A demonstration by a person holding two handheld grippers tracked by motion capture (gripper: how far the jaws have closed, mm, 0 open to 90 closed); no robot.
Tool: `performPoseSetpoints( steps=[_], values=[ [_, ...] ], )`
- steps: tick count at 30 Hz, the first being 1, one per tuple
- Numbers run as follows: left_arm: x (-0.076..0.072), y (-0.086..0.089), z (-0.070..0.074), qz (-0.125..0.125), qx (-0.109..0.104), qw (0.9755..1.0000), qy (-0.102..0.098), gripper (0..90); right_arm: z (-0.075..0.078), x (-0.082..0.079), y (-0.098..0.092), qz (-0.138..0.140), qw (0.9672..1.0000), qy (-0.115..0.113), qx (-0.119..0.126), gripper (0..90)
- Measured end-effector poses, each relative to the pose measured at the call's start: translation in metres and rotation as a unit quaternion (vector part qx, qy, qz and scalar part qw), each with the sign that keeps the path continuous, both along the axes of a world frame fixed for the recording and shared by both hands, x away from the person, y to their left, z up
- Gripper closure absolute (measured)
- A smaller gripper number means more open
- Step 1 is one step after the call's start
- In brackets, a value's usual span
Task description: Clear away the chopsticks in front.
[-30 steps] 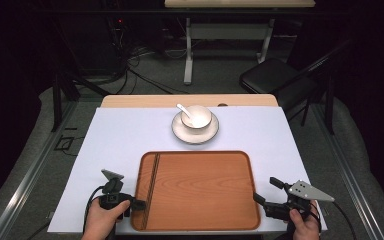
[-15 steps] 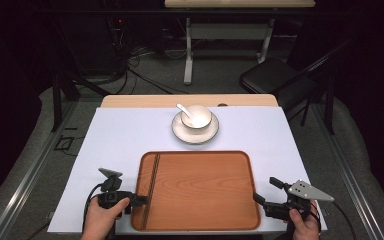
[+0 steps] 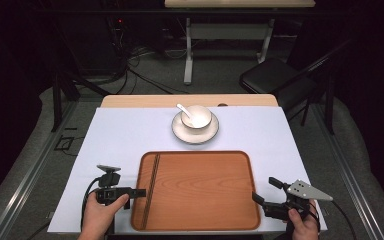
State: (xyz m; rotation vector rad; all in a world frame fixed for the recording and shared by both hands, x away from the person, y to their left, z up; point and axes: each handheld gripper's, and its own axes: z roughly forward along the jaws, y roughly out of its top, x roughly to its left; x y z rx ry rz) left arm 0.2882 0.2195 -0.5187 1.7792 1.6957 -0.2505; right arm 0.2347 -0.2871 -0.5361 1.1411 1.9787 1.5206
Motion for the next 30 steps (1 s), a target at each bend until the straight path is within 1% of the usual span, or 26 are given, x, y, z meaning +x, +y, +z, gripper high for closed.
performPoseSetpoints(
  steps=[2,3,4,5,6,7,8,9,10,11,12,15,16,17,18,19,22,23,25,26,30],
  values=[
    [0.001,0.001,0.003,0.004,0.008,0.9998,-0.019,52.3,0.000,0.000,0.000,0.000,1.0000,0.001,0.001,14.6],
    [0.002,0.002,0.005,0.010,0.017,0.9990,-0.040,51.8,0.000,0.000,0.000,0.000,1.0000,0.001,0.001,14.6],
    [0.002,0.004,0.006,0.008,0.026,0.9983,-0.051,51.0,0.000,0.000,0.000,0.000,1.0000,0.001,0.001,14.6],
    [0.002,0.004,0.006,0.008,0.026,0.9983,-0.051,50.4,0.000,0.000,0.000,0.000,1.0000,0.001,0.001,14.6],
    [0.003,0.005,0.007,0.012,0.032,0.9972,-0.066,50.4,0.000,0.000,0.000,0.000,1.0000,0.001,0.001,14.6],
    [0.004,0.006,0.008,0.013,0.038,0.9965,-0.073,49.7,0.000,0.000,0.000,0.000,1.0000,0.000,0.001,14.6],
    [0.006,0.010,0.008,0.016,0.046,0.9947,-0.091,48.9,0.000,0.000,0.000,0.000,1.0000,0.001,0.001,14.6],
    [0.007,0.011,0.009,0.019,0.048,0.9934,-0.102,48.3,0.000,0.000,0.000,0.000,1.0000,0.001,0.001,14.6],
    [0.007,0.011,0.009,0.019,0.048,0.9934,-0.102,47.6,0.000,0.000,0.000,0.000,1.0000,0.001,0.001,14.6],
    [0.009,0.014,0.009,0.020,0.053,0.9916,-0.116,47.5,0.000,0.001,0.000,0.000,1.0000,0.001,0.000,14.6],
    [0.010,0.015,0.009,0.023,0.057,0.9905,-0.123,47.5,0.000,0.001,0.000,0.000,1.0000,0.001,0.000,14.6],
    [0.014,0.021,0.008,0.028,0.069,0.9860,-0.149,46.0,0.000,0.001,0.000,0.000,1.0000,0.001,0.000,14.6],
    [0.015,0.022,0.008,0.028,0.071,0.9848,-0.156,46.0,0.000,0.001,0.000,0.000,1.0000,0.001,0.000,14.6],
    [0.016,0.025,0.007,0.024,0.077,0.9819,-0.171,44.7,0.000,0.001,0.000,0.000,1.0000,0.001,0.000,14.6],
    [0.016,0.026,0.007,0.022,0.081,0.9801,-0.180,43.9,0.000,0.001,0.000,-0.001,1.0000,0.001,0.000,14.6],
    [0.016,0.026,0.007,0.022,0.081,0.9801,-0.180,42.9,0.000,0.001,0.000,-0.001,1.0000,0.001,0.000,14.6],
    [0.015,0.031,0.002,0.018,0.099,0.9738,-0.204,40.7,0.000,0.001,0.000,-0.001,1.0000,0.001,0.001,14.6],
    [0.014,0.033,0.000,0.018,0.102,0.9722,-0.210,40.7,0.000,0.001,0.000,-0.001,1.0000,0.001,0.001,14.6],
    [0.011,0.036,-0.004,0.020,0.108,0.9698,-0.218,39.6,0.000,0.000,0.000,-0.001,1.0000,0.001,0.000,14.6],
    [0.009,0.039,-0.007,0.020,0.111,0.9680,-0.224,39.4,0.000,0.000,0.000,-0.001,1.0000,0.001,0.000,14.6],
    [0.002,0.044,-0.012,0.029,0.110,0.9639,-0.241,38.0,0.000,0.000,0.000,-0.001,1.0000,0.001,0.000,14.6]
  ],
)
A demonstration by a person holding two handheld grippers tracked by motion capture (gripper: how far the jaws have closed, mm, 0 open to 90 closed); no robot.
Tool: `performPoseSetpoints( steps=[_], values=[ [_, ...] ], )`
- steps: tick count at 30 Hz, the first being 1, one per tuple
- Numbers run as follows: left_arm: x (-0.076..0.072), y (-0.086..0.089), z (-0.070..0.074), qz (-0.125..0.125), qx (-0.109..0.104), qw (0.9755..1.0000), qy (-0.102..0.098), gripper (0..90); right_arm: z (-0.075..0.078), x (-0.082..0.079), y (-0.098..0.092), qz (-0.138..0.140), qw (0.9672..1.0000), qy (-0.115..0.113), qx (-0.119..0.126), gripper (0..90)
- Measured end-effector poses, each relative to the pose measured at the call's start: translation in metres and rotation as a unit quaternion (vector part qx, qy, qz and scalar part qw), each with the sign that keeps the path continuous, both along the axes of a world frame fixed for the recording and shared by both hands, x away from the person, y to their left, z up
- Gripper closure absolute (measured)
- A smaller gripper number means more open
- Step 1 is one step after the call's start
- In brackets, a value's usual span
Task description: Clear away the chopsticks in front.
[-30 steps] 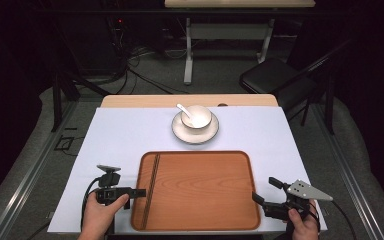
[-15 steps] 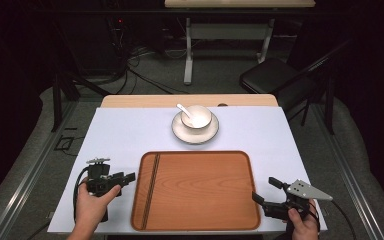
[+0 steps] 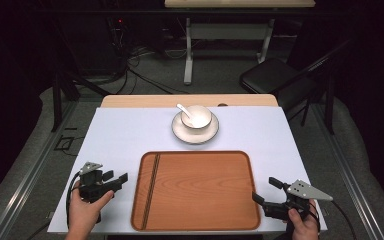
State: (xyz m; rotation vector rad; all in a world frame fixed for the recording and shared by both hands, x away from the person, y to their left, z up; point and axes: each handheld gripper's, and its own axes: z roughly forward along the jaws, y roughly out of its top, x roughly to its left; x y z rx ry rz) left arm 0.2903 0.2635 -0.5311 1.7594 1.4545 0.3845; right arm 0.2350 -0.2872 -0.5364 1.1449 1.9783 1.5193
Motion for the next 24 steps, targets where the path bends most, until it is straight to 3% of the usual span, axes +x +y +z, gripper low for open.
performPoseSetpoints(
  steps=[6,14,21,24],
  values=[
    [-0.010,0.004,-0.007,0.004,-0.014,0.9997,-0.021,38.0,0.000,0.000,0.000,0.000,1.0000,-0.001,-0.003,14.6],
    [-0.010,0.011,-0.014,0.021,-0.022,0.9989,-0.036,37.9,0.000,0.000,0.000,0.000,1.0000,-0.001,-0.004,14.6],
    [-0.011,0.020,-0.015,0.044,-0.035,0.9976,-0.040,36.4,0.000,0.000,0.001,0.002,1.0000,-0.001,-0.004,14.6],
    [-0.011,0.020,-0.017,0.040,-0.040,0.9979,-0.033,36.2,0.000,0.000,0.000,0.001,1.0000,0.000,-0.002,14.6]
  ],
)
